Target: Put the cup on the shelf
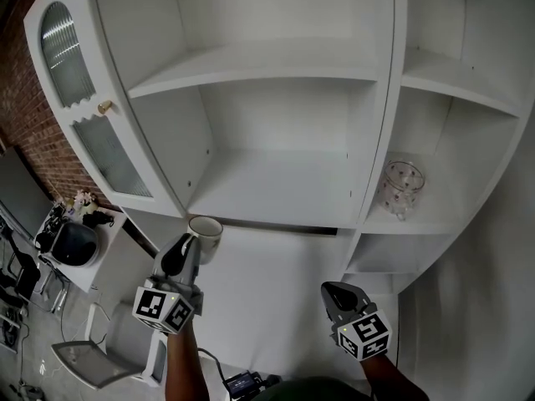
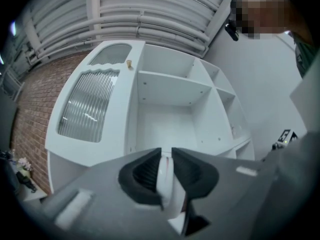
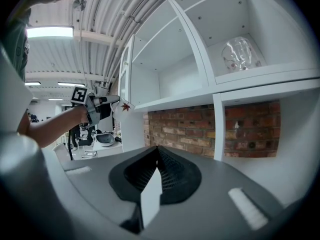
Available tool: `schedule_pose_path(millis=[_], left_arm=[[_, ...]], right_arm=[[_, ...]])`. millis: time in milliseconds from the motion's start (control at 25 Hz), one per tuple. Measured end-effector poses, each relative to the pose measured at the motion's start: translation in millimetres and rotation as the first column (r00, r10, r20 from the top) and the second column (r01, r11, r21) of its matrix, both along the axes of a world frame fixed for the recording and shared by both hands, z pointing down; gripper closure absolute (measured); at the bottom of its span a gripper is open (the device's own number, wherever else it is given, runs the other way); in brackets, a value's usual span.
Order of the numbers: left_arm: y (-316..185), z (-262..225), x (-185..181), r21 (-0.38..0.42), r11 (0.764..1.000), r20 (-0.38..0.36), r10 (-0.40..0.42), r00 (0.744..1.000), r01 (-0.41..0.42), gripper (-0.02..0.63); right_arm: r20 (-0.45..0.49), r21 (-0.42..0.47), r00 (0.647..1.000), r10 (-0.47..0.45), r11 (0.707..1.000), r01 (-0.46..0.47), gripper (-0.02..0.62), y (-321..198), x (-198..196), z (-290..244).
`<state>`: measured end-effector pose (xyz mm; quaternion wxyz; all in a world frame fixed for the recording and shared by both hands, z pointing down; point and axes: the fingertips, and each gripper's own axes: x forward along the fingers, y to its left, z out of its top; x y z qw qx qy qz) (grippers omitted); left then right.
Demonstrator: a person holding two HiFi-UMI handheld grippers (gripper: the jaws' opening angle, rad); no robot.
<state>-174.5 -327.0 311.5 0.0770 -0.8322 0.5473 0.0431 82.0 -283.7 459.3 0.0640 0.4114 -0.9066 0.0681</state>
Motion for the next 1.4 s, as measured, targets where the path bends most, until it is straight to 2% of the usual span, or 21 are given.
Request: schedule_pose_path(millis=[280, 680, 1040, 1400], left_arm=[[-6, -34, 11, 0.068, 0.998, -0.035, 0.016, 0.999, -0.014, 0.543], [-28, -85, 22, 0.162, 0.986, -0.082, 0.05, 0.995, -0.036, 0.543], [-65, -104, 41, 0.196, 0.979, -0.109, 0.084, 0.991, -0.061, 0.543], [-84, -84, 42, 0.171, 0.984, -0.134, 0.078, 0.988, -0.054, 0.543]], right_arm=[[0.022, 0.018, 0.997, -0.075, 0.997, 0.075, 0.589, -4, -31, -11], [0.025, -0.007, 0.998, -0.05, 0.999, 0.051, 0.589, -15, -18, -1], [0.016, -0.027, 0.999, -0.028, 0.999, 0.028, 0.589, -26, -7, 5], [0.013, -0.031, 1.0, -0.015, 0.999, 0.015, 0.589, -29, -1, 7]])
